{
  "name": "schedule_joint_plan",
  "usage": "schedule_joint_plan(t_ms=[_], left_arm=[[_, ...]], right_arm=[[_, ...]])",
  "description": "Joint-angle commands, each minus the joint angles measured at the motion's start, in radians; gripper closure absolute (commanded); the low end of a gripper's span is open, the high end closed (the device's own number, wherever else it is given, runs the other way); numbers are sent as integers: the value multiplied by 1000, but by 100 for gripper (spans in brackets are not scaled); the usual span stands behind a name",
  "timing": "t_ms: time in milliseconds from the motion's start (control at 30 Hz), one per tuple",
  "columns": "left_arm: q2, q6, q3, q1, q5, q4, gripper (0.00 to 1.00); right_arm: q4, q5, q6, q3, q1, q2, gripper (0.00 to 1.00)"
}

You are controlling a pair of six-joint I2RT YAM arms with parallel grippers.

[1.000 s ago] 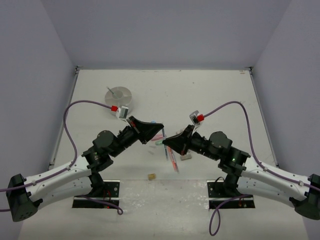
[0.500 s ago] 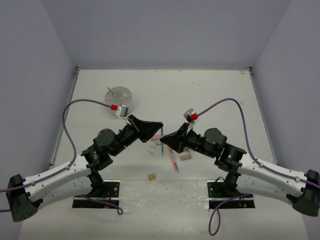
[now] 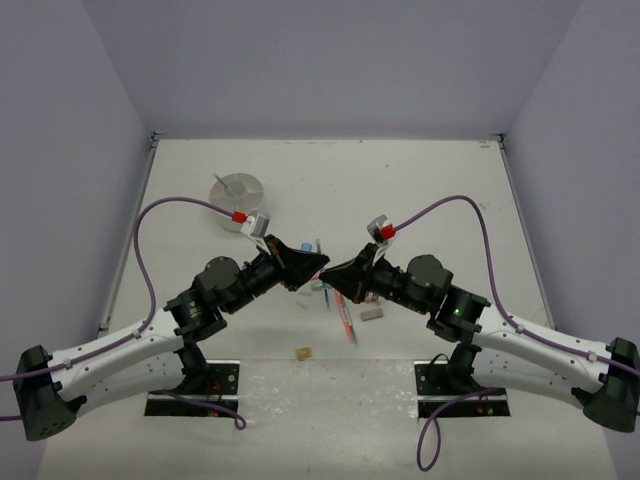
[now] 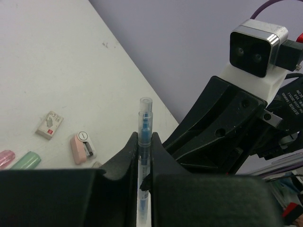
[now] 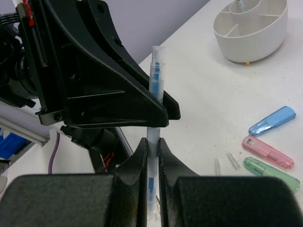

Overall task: Sort the stationery into containers
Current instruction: Close the pen cap on the pen.

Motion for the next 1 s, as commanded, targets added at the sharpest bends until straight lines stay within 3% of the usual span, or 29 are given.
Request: schedule_joint_plan(t_ms=[0,33,100,300,333,400,433,467,600,667,733,767,967], left_arm=[[17,21,27,2,34,-32,100],[14,19,29,2,39,-31,100],[-1,19,31,0,51,-22,100],[-60,42,37,2,120,44,100],[-62,45,38,1,128,47,100],[-69,48,41,2,134,55,100],[-73,51,43,2,137,60,100],[-75,54,44,2,139,59,100],[-72,74,52,2,116,29,98],[-72,87,58,0,94,17,75],[-72,97,71,2,82,-2,62],[-71,109,94,2,79,-29,47],[-59,150,191,2,-16,-100,45]], right_arm=[[109,-42,-27,30,5,-7,100],[115,-52,-28,26,5,-4,95],[133,-90,-29,19,5,6,66],[172,-207,-3,15,5,82,59],[179,-219,0,19,6,95,61],[193,-238,10,24,6,120,75],[204,-244,15,26,5,129,92],[212,-248,19,26,6,134,100],[225,-249,25,27,6,130,100],[218,-246,23,25,6,125,100],[213,-242,20,23,6,121,100],[209,-241,19,23,6,120,100],[205,-265,21,17,6,123,100]])
